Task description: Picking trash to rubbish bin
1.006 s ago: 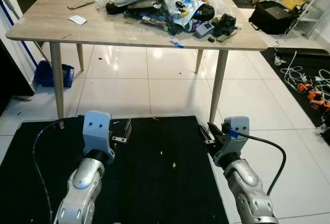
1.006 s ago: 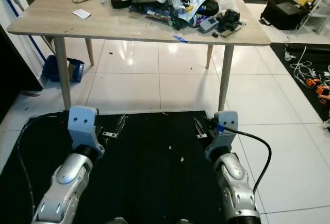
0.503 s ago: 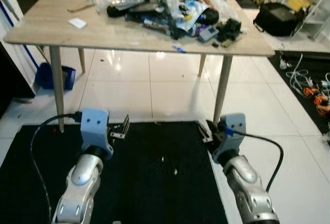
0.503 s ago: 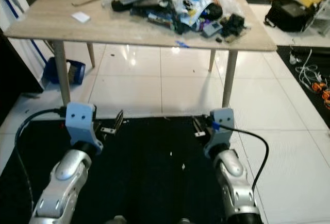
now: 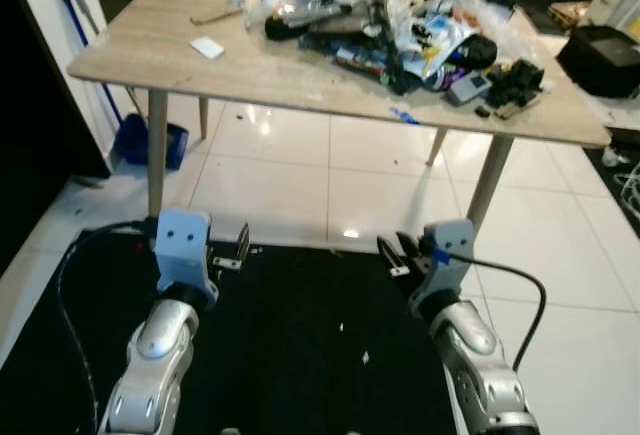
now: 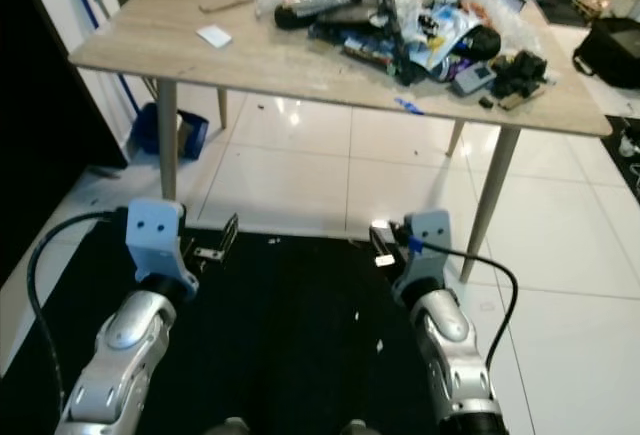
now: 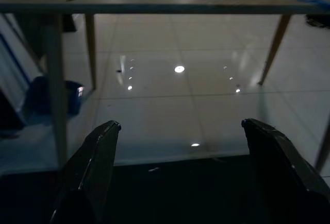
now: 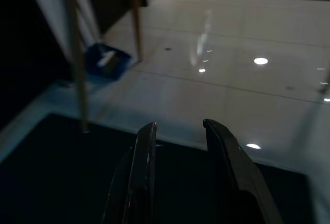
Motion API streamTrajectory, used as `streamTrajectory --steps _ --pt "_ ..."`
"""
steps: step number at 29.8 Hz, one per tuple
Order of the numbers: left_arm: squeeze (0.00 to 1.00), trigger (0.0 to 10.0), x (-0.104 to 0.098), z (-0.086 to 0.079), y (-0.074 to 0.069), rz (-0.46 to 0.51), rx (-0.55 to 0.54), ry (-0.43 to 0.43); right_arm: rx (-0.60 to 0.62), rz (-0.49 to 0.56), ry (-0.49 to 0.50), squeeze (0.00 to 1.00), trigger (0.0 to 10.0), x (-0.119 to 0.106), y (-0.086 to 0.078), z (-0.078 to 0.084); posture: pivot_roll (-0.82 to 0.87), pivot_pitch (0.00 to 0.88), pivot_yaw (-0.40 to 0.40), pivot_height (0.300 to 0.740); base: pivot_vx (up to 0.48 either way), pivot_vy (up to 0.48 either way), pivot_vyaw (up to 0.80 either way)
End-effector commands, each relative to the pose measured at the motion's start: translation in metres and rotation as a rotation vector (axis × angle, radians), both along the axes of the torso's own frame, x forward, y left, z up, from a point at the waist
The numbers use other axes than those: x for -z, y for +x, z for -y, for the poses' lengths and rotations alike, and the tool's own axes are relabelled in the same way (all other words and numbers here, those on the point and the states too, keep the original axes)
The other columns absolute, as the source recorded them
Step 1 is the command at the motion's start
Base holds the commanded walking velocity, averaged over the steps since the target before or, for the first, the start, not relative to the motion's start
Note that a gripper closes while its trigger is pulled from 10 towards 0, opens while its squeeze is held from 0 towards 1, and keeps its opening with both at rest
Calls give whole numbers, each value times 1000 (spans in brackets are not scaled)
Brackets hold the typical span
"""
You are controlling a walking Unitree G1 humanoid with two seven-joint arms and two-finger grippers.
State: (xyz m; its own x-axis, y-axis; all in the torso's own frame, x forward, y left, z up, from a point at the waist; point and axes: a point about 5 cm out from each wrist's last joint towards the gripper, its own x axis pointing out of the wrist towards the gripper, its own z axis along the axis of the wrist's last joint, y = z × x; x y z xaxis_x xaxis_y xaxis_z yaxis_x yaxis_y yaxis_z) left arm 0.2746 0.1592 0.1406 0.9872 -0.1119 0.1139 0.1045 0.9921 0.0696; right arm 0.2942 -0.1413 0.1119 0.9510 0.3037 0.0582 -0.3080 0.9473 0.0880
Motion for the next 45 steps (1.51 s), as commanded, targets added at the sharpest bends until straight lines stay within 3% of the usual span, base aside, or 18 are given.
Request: streamTrajectory --steps 1,45 --pt "0 10000 6 -2 -2 -24 -4 12 4 -15 -13 0 10000 5 -3 4 16 157 -66 740 274 0 0" --pt "0 10000 6 -2 -2 -22 -2 12 -44 -4 -36 0 10000 6 -6 -2 19 156 -65 740 269 0 18"
